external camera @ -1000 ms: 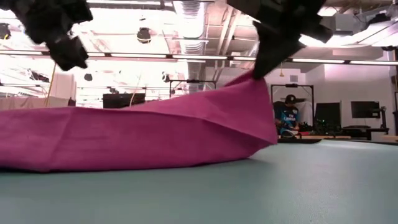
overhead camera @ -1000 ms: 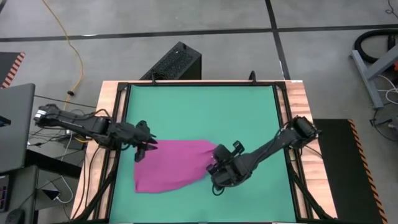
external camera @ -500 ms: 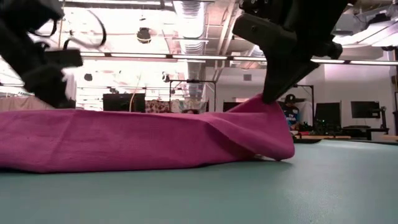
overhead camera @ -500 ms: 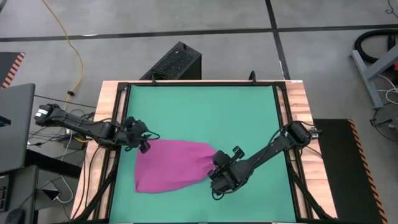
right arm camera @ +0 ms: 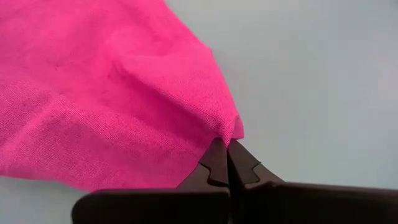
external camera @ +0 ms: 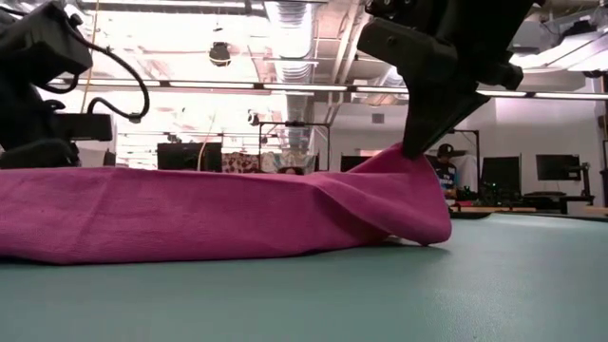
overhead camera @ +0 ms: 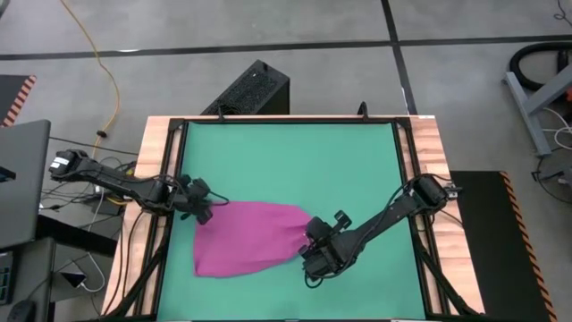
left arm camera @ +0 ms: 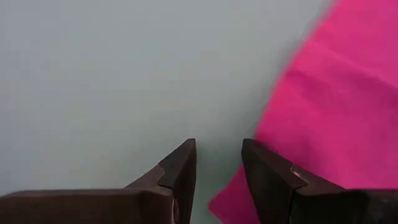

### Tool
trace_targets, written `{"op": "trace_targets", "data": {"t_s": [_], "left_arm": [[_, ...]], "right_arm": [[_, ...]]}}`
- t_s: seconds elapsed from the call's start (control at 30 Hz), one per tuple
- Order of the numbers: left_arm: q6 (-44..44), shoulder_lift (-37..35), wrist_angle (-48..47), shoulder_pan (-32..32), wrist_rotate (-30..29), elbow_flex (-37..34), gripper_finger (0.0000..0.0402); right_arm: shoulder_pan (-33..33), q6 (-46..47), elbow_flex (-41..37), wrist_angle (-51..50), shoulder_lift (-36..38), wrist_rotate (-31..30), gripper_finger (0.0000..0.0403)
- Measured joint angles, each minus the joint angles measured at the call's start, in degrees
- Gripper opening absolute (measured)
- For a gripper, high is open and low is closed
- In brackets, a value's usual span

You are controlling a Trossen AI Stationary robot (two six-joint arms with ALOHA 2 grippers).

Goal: Roll towel into tight, uniform cylinder
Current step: Roll the pink towel

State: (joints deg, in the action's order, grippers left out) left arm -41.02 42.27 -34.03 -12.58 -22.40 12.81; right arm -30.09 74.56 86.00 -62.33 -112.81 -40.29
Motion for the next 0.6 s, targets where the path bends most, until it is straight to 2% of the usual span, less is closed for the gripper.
{"op": "trace_targets", "data": {"t_s": [0.1,0.23,0.37,0.47,0.6], "left_arm": [[3.2,0.0,1.8,-0.7,2.2,0.0,0.0122],[6.1,-0.3,3.7,-1.4,2.1,0.0,0.0122],[3.5,-0.3,5.5,-1.5,2.0,0.0,0.0122],[3.4,-0.9,11.3,-1.6,3.5,1.5,0.0122],[8.5,-1.5,20.5,-1.6,7.5,4.1,0.0122]], "right_arm": [[0.0,0.0,0.0,0.2,0.0,0.0,0.0],[0.0,0.0,0.0,0.2,0.0,0.1,0.0],[0.0,0.0,0.0,0.2,0.0,1.4,0.0],[0.0,0.0,0.0,0.1,0.0,1.7,0.0],[-0.1,0.4,0.0,0.0,0.0,2.9,0.0]]}}
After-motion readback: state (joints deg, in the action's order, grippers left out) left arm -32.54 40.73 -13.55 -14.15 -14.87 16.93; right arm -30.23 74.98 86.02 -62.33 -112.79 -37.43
